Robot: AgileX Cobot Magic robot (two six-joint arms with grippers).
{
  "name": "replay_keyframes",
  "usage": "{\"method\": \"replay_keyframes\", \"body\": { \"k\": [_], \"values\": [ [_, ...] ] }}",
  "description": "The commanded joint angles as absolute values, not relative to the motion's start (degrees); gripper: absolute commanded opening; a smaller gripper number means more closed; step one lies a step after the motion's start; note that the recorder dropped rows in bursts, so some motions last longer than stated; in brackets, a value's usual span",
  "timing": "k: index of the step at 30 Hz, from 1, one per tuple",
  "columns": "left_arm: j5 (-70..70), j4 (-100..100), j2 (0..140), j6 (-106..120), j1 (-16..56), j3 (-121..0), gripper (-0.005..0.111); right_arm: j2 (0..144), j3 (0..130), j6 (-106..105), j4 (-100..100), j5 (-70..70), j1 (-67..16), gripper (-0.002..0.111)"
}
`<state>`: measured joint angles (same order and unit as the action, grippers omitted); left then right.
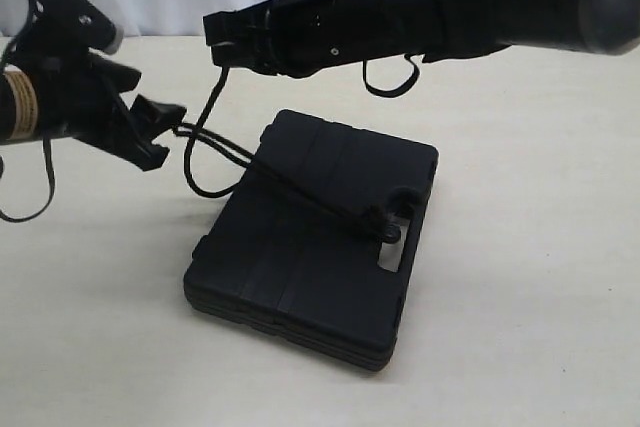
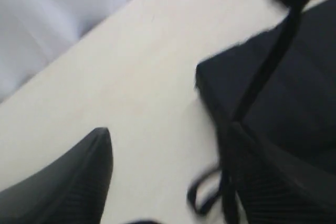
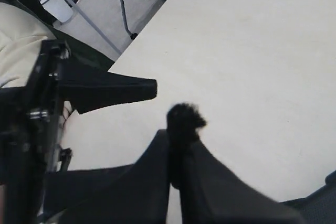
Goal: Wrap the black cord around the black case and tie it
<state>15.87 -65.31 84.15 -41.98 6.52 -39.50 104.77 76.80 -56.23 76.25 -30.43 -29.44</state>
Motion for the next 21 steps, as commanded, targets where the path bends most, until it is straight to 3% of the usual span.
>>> {"method": "replay_keyframes", "body": {
  "k": [1, 18, 21],
  "values": [
    [29.59, -65.87, 81.3, -46.06, 6.62, -39.69, 0.061, 102.76, 77.27, -56.21, 76.65, -30.12, -29.41, 0.004],
    [30.82, -64.67, 91.6, -43.61, 6.62, -39.64, 0.06, 101.84, 77.27, -56.1, 76.24, -30.41, -29.41, 0.004],
    [30.63, -61.89, 91.6, -41.96, 6.62, -39.64, 0.043, 101.84, 77.27, -56.1, 76.24, -30.41, -29.41, 0.004]
  ]
}}
